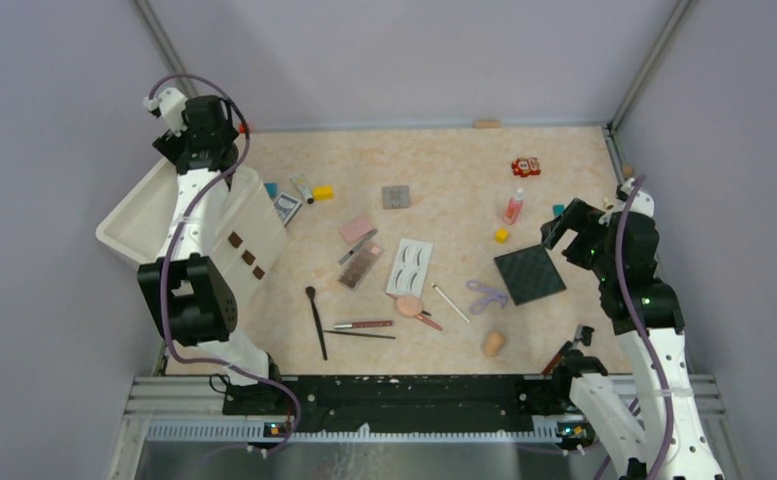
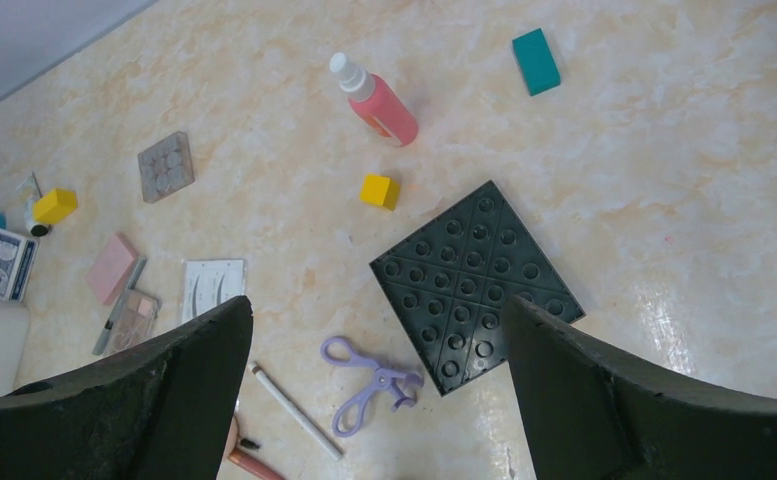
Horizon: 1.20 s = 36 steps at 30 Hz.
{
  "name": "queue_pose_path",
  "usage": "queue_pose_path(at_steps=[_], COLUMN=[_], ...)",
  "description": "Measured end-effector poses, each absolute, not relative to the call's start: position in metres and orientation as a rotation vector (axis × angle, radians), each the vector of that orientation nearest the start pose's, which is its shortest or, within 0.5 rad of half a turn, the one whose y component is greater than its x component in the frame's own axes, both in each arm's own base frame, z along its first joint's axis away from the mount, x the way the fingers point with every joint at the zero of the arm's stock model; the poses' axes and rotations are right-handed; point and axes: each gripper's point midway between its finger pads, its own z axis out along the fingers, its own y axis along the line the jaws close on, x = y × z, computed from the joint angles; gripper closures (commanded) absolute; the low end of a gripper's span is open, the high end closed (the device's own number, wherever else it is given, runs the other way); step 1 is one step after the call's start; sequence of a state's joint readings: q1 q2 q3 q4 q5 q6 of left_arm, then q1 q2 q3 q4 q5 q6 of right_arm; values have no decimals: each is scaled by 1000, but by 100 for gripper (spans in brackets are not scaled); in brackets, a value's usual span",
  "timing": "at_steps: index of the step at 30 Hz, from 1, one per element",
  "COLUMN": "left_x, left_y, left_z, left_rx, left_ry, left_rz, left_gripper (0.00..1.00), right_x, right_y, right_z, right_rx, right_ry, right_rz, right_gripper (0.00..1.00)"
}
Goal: Organize the makeup
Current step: Move the storage box to the corner of the board.
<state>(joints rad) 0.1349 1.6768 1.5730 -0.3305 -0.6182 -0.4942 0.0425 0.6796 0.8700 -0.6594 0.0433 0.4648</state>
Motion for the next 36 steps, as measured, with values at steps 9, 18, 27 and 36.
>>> queue_pose_path(at_steps=[9, 18, 27, 36], left_x=[428, 394, 330, 262], left_y=[135, 107, 76, 73], left_z=[307, 368, 322, 287], left_rx=[-855, -742, -693, -749], left_ry=[1640, 1548, 1732, 1869], left_rz=[281, 127, 55, 124], left_gripper=[1, 1, 1, 1], right_x=[249, 250, 255, 261], right_y=[23, 23, 24, 28], right_z=[238, 244, 255, 250], right_rx=[437, 415, 393, 382], right_ry=[2002, 1972, 1927, 1936], right_rz=[277, 275, 286, 306], right_gripper=[7, 7, 7, 8])
